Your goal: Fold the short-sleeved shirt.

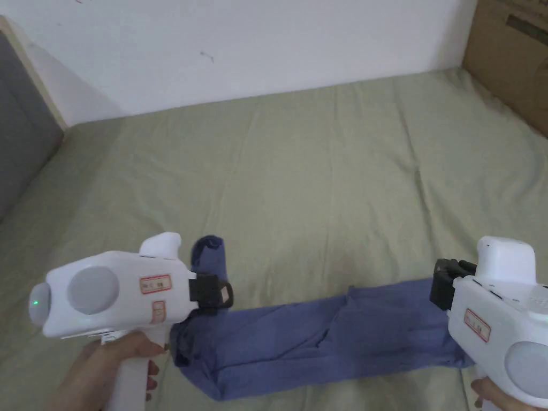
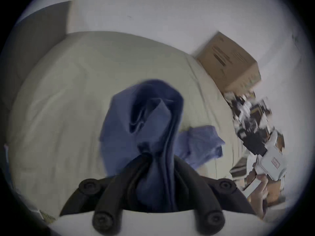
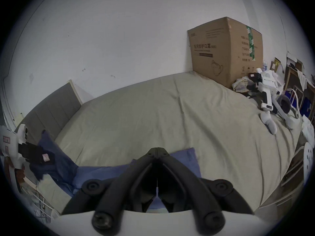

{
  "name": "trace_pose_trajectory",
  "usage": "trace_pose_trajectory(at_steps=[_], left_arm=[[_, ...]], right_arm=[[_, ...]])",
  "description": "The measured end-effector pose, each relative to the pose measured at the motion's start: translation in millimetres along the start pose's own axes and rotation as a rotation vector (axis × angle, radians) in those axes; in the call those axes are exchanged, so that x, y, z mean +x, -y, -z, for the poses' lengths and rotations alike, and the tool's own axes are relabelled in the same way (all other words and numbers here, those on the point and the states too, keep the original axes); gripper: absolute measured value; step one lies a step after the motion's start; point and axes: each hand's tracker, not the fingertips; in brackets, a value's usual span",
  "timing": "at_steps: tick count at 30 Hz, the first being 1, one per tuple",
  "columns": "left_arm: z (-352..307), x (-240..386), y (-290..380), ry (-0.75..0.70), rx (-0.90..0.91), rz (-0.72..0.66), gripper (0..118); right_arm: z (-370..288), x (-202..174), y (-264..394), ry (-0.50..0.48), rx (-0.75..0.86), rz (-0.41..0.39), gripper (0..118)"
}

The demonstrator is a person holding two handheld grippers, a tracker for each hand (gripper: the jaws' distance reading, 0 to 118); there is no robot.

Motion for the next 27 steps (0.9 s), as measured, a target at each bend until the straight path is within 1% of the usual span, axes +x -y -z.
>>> trace_pose_trajectory(at_steps=[1, 2, 3, 4, 5, 6, 7, 8, 10, 12, 13, 14, 15, 16, 17, 18, 19, 20, 22, 23, 24, 26, 27], left_arm=[[13.8, 9.8, 0.9, -0.031, -0.024, 0.013, 7], [28.6, 20.7, 3.7, -0.018, -0.035, 0.022, 9], [42.4, 29.4, 5.9, -0.017, -0.036, 0.029, 20], [53.5, 35.0, 7.1, 0.021, -0.063, 0.045, 37], [63.6, 40.0, 8.7, 0.050, -0.081, 0.034, 60], [74.2, 44.8, 10.3, 0.098, -0.105, -0.001, 92], [80.0, 51.2, 13.9, 0.126, -0.117, -0.010, 107], [84.1, 53.8, 15.2, 0.130, -0.115, -0.019, 111], [83.6, 54.6, 14.2, 0.109, -0.112, -0.012, 110], [75.7, 51.7, 11.5, 0.129, -0.069, -0.041, 108], [69.8, 47.7, 9.4, 0.132, -0.054, -0.062, 106], [62.7, 41.1, 6.9, 0.148, -0.034, -0.084, 99], [53.2, 35.9, 5.4, 0.165, -0.006, -0.099, 80], [49.1, 30.5, 4.9, 0.161, 0.017, -0.113, 56], [44.5, 21.0, 4.2, 0.118, 0.031, -0.114, 28], [43.4, 12.6, 4.6, 0.070, 0.037, -0.104, 5], [40.7, 5.6, 4.5, 0.032, 0.044, -0.098, 5], [45.7, 4.6, 7.0, -0.054, 0.032, -0.079, 4], [53.8, -12.6, 10.9, -0.149, 0.010, -0.038, 4], [67.1, -29.2, 17.0, -0.115, -0.022, -0.046, 4], [76.5, -34.6, 23.3, -0.064, -0.059, -0.103, 4], [89.3, -36.4, 37.3, -0.018, -0.106, -0.204, 4], [95.3, -38.9, 45.1, -0.003, -0.113, -0.209, 4]], right_arm=[[-2.1, 4.4, 0.7, 0.011, 0.006, 0.004, 1], [-4.4, 8.2, 1.7, 0.021, 0.008, 0.000, 1], [-6.6, 12.0, 3.1, 0.023, 0.007, -0.007, 1], [-8.1, 14.8, 4.6, 0.025, 0.005, -0.016, 1], [-9.6, 17.7, 6.9, 0.033, 0.005, -0.026, 1], [-10.2, 20.7, 8.8, 0.042, 0.004, -0.031, 1], [-10.1, 23.4, 10.0, 0.047, -0.002, -0.030, 1], [-9.4, 27.2, 12.3, 0.047, -0.012, -0.023, 1], [-9.3, 33.2, 16.0, 0.054, -0.024, 0.009, 1], [-8.4, 38.4, 18.6, 0.049, -0.039, 0.037, 1], [-8.4, 39.5, 19.6, 0.050, -0.040, 0.043, 1], [-8.3, 39.9, 20.8, 0.053, -0.041, 0.045, 1], [-8.1, 39.9, 21.5, 0.054, -0.043, 0.046, 1], [-7.9, 39.2, 21.6, 0.054, -0.046, 0.044, 1], [-7.5, 38.7, 21.9, 0.053, -0.048, 0.044, 1], [-7.3, 38.0, 22.2, 0.048, -0.049, 0.044, 1], [-7.3, 37.0, 22.3, 0.043, -0.050, 0.044, 1], [-7.5, 34.8, 22.4, 0.037, -0.050, 0.040, 1], [-7.7, 30.7, 22.3, 0.032, -0.047, 0.022, 1], [-7.7, 28.9, 21.9, 0.029, -0.048, 0.011, 1], [-7.7, 27.4, 21.9, 0.025, -0.046, 0.005, 1], [-7.3, 26.4, 21.7, 0.018, -0.047, 0.001, 1], [-7.1, 25.7, 21.7, 0.017, -0.048, 0.002, 1]])
